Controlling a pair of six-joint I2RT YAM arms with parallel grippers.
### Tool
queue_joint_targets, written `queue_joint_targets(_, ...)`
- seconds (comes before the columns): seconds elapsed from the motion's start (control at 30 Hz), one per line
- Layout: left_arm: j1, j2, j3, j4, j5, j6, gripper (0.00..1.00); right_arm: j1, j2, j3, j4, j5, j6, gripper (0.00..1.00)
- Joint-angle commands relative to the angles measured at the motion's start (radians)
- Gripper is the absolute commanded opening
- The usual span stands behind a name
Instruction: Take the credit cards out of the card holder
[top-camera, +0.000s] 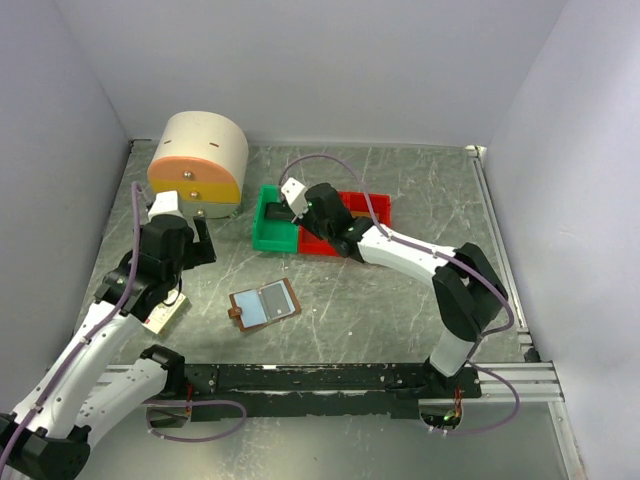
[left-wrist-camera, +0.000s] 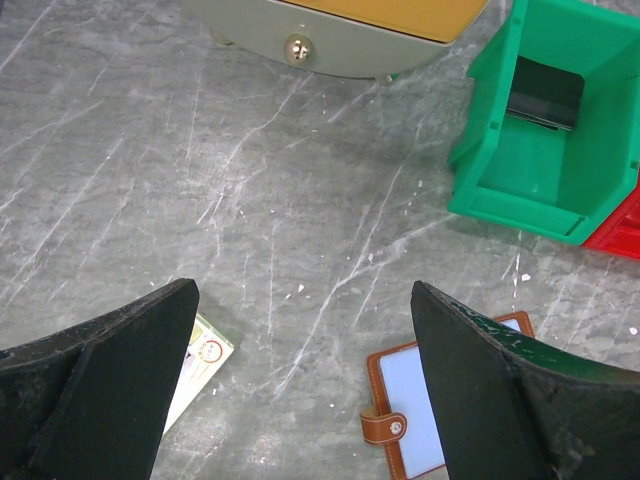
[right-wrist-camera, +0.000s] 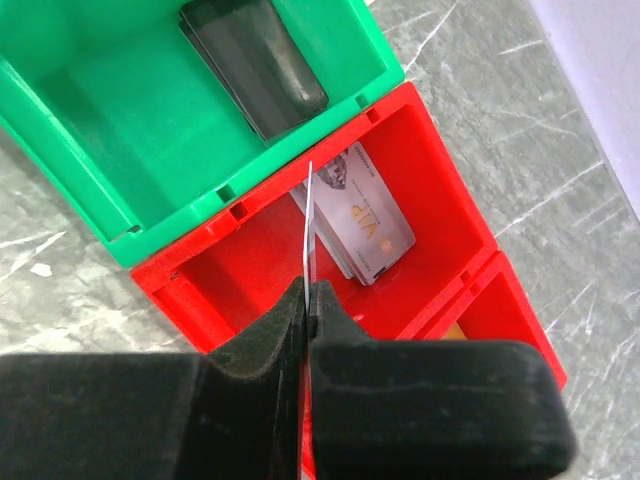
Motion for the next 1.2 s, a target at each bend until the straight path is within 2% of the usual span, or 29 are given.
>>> queue_joint_targets(0.0,0.008,-0.011,0.016,-0.001,0.010,0.007,1.00,-0.010,0.057,0.063,-0.046,0.062,-0.091,0.00)
queue_joint_targets(0.37,0.010,-0.003,0.018,-0.005,0.028,0.014,1.00,-0.066,0.194,0.129,-0.021,0.066,-0.272,0.00)
queue_joint_targets(0.57,0.011,-0.013,0.016,-0.001,0.031,0.015,1.00,-0.076,0.253,0.132,0.057,0.023,-0.351,0.00)
queue_joint_targets(0.87,0.011,-0.002,0.015,-0.003,0.040,0.017,1.00,-0.089,0.383,0.151,0.180,0.133,-0.444,0.00)
queue_joint_targets(1.03,0.012,-0.002,0.016,-0.003,0.043,0.019,1.00,-0.094,0.394,0.145,0.168,0.098,-0.445,0.07)
queue_joint_targets(1.1,0.013,-0.001,0.016,-0.001,0.046,0.020,1.00,-0.095,0.389,0.150,0.133,0.059,-0.435,0.21)
queue_joint_targets(1.17,0.013,-0.001,0.015,0.000,0.052,0.022,1.00,-0.097,0.384,0.153,0.103,0.034,-0.426,0.27)
